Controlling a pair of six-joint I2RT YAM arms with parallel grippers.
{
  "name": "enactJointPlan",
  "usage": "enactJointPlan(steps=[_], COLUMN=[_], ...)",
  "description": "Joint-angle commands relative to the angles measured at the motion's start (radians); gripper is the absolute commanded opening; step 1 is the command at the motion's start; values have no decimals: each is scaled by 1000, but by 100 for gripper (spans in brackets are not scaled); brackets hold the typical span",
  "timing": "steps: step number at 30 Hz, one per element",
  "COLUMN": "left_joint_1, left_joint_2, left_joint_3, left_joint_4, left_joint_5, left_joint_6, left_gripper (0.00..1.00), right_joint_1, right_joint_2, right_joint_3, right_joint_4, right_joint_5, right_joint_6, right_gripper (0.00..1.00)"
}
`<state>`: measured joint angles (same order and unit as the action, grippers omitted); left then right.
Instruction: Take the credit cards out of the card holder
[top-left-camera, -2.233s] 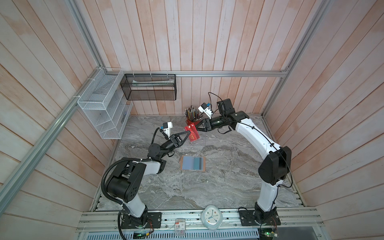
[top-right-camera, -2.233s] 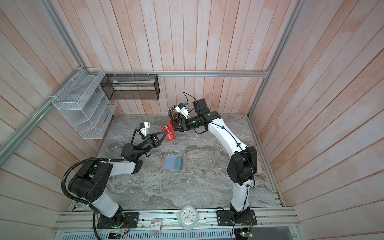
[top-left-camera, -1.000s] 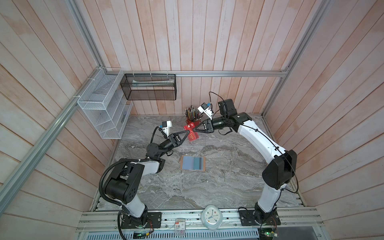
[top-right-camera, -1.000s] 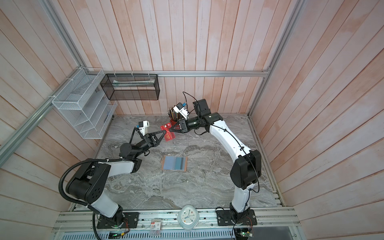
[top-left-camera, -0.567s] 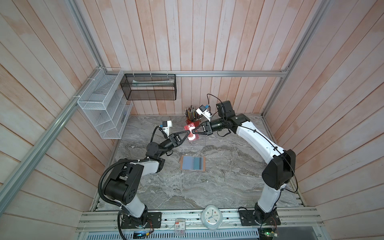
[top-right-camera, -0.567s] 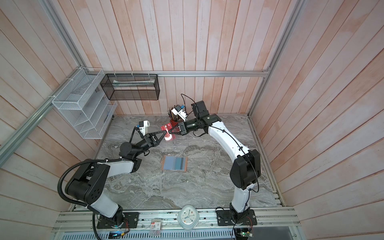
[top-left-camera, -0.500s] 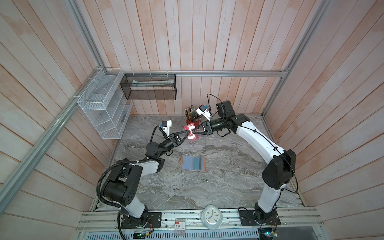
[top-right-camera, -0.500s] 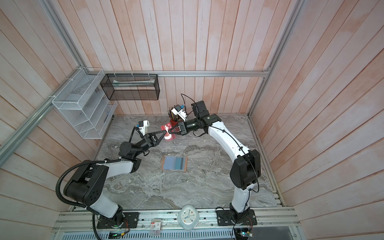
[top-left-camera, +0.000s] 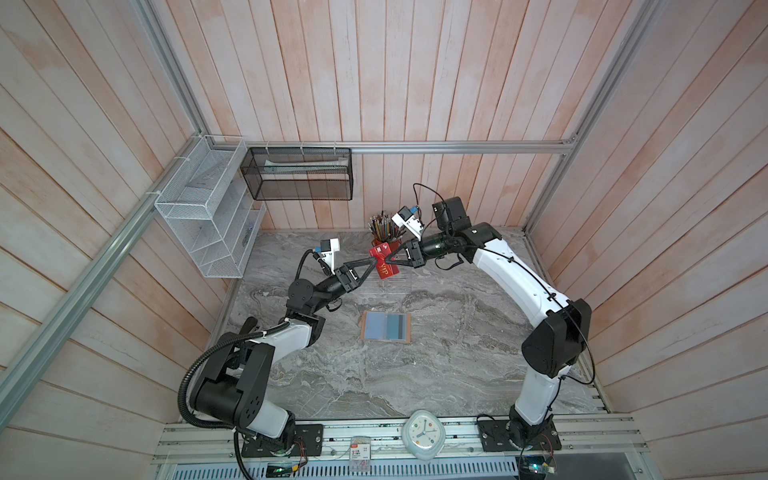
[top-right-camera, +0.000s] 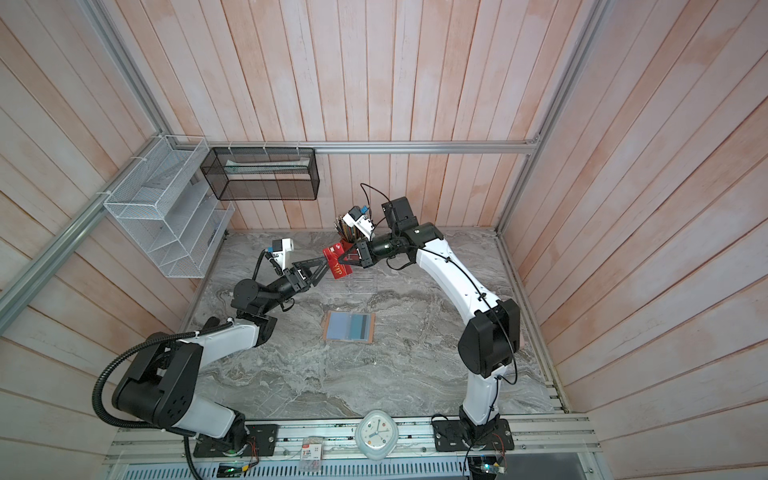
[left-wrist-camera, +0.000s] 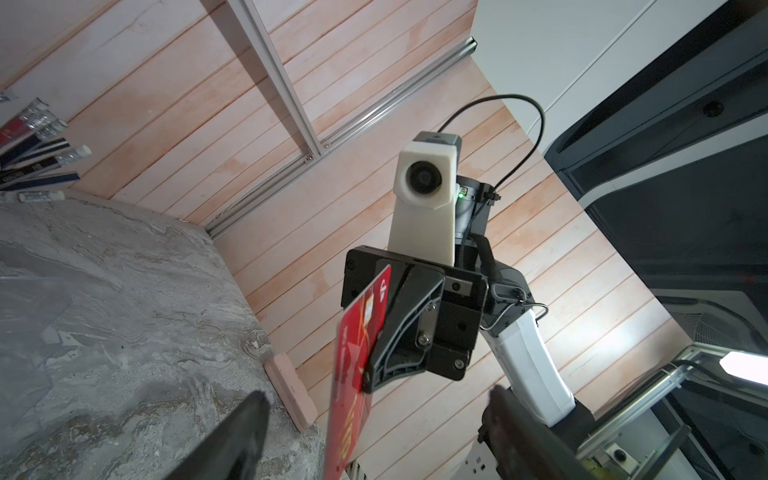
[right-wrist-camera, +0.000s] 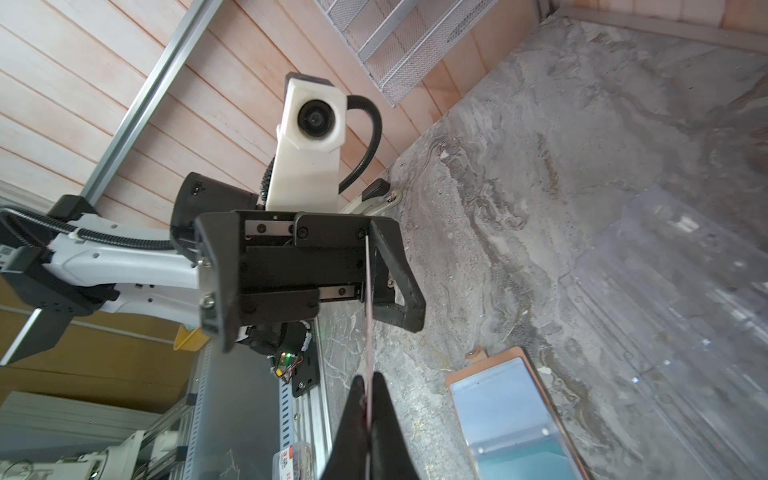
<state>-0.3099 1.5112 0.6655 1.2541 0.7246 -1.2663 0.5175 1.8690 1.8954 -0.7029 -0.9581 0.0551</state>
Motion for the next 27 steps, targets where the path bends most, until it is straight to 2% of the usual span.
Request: enactJointPlan(steps=[1, 7, 15, 21, 27], left_joint_1=[25, 71, 96, 119, 152], left_joint_2=[-53, -120, -130, -118, -95], left_joint_3=[-15, -39, -45, -41, -42], left_joint_4=[-54, -162, -226, -258, -255], left_joint_5=[-2, 7, 24, 47, 61], left_joint_6=[32, 65, 87, 102, 96], left_gripper=[100, 100, 100, 100, 100], right_joint_1=[-2, 5, 30, 45, 52], right_joint_2=[59, 153, 205, 215, 288], right_joint_3=[90, 229, 233, 189, 202], right_joint_4=[-133, -235, -212, -141, -106], right_joint_5=[193, 480, 782, 954, 1008], right_joint_6=[-70, -131, -304, -488, -626], right_gripper=[0, 0, 0, 0, 0])
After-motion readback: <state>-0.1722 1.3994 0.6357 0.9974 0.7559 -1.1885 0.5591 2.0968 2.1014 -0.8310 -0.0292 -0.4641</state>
